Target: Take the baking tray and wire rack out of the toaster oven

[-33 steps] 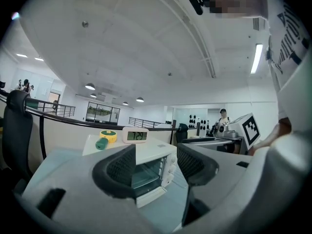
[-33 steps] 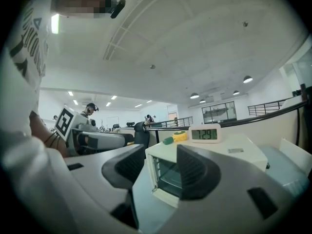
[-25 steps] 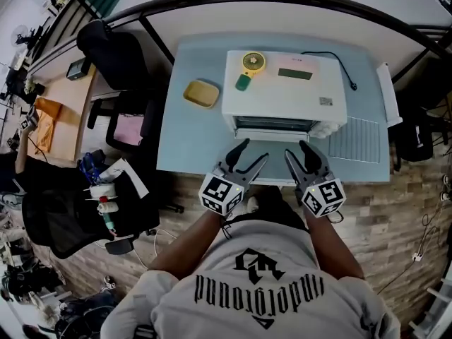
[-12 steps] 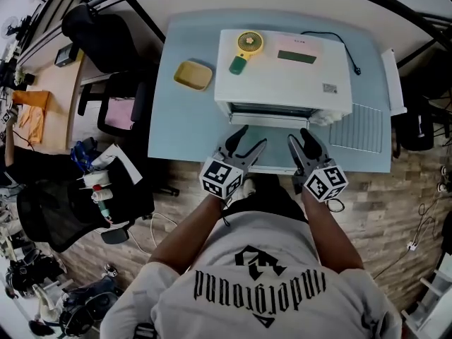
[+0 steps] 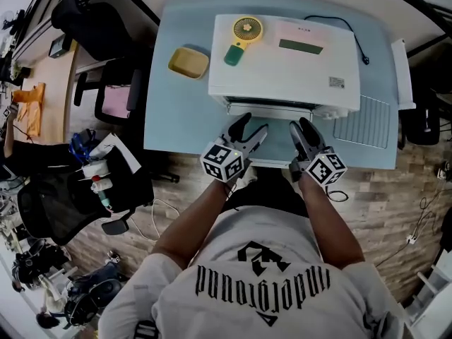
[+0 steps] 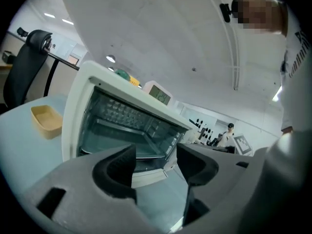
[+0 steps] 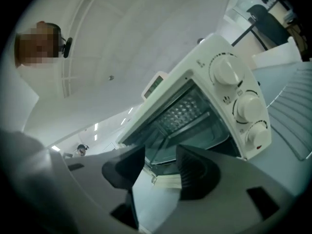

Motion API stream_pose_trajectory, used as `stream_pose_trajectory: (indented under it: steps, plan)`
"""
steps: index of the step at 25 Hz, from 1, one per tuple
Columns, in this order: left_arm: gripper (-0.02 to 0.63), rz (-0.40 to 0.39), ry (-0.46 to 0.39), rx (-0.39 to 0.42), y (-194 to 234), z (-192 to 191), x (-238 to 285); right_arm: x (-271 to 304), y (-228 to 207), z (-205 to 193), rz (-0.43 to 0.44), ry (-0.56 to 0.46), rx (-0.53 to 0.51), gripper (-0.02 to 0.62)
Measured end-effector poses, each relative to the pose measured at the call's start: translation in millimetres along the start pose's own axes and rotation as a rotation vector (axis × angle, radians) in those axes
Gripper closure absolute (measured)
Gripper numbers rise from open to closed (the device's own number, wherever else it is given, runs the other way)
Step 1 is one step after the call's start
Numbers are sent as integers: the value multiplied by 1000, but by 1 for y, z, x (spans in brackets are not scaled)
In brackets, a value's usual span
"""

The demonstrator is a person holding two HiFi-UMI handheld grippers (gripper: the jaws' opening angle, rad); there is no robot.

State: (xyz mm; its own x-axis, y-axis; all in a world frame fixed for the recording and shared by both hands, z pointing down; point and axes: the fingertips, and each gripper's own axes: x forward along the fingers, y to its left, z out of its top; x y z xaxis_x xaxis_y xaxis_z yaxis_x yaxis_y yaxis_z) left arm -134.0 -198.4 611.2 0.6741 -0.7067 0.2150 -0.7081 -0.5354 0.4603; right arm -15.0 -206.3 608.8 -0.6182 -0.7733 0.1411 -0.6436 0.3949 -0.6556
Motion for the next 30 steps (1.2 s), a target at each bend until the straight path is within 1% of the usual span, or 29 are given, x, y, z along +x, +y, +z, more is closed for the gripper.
stream_pose_trajectory:
  steps: [4, 7, 9, 12, 14, 17, 19, 21, 26, 28, 30]
  plan:
    - [337, 12, -22, -100, 15, -8, 11, 9, -21, -7, -20, -12, 87, 411]
    - [337, 19, -37, -187, 27, -15, 20, 17, -35, -9, -28, -28, 173, 413]
    - [337, 32, -54, -269, 38, -22, 26, 22, -47, -12, -41, -38, 234, 413]
    - [337, 61, -95, -413, 55, -31, 31, 28, -68, -22, -71, -56, 336, 413]
    - [337, 75, -113, -476, 65, -38, 35, 31, -79, -27, -81, -66, 404, 413]
    - [342, 81, -139, -540, 74, -43, 42, 37, -86, -27, -55, -90, 485, 414]
    - [346, 90, -161, -579, 82, -45, 46, 44, -87, -23, -18, -113, 506, 417]
    - [350, 105, -189, -622, 90, -47, 50, 50, -91, -21, 0, -133, 518, 420]
    - [360, 127, -265, -718, 105, -48, 60, 53, -115, -29, -56, -159, 557, 433]
    - [362, 131, -285, -756, 109, -48, 64, 56, -122, -32, -73, -177, 595, 435]
    - [362, 142, -311, -794, 114, -49, 67, 61, -124, -35, -71, -187, 631, 439]
